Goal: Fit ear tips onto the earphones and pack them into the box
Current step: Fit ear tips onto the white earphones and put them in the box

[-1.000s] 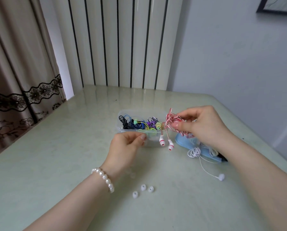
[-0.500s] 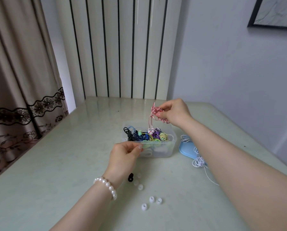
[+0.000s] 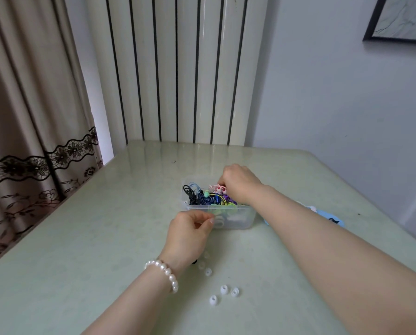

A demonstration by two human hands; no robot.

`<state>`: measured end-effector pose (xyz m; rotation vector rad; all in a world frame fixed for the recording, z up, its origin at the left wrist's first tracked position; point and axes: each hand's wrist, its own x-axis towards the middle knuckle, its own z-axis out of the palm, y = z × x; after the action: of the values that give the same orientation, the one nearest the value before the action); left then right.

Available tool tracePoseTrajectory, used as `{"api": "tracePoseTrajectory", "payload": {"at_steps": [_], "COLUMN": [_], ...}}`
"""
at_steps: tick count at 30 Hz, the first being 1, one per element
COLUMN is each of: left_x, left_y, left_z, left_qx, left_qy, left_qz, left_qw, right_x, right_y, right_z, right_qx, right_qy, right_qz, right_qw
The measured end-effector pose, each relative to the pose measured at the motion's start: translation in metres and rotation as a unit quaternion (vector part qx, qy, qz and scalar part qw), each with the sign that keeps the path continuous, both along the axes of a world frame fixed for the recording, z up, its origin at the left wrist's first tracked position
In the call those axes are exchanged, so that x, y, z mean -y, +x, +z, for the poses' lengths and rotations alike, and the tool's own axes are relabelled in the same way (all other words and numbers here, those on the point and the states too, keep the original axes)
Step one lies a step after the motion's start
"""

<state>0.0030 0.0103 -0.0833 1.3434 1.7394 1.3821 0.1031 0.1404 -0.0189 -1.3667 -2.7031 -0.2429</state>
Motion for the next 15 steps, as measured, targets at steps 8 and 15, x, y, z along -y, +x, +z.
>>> {"api": "tracePoseTrajectory", "payload": {"at_steps": [8, 15], "left_x": [0.004, 0.013], "left_y": [0.004, 0.010], "left_z": [0.004, 0.008], "left_qx": [-0.027, -0.072], "left_qy": [0.002, -0.032], "left_qz": [-0.010, -0.096], "left_qw": [1.000, 0.992], "right_x": [-0.007, 0.001], "right_y": [0.043, 0.136], "right_z": [0.016, 0.023], "right_qx": [-0.292, -0.261], "right_qy": [-0.108, -0.172], "right_qz": [-0.023, -0.105], "right_qw": [0.950, 0.944]}}
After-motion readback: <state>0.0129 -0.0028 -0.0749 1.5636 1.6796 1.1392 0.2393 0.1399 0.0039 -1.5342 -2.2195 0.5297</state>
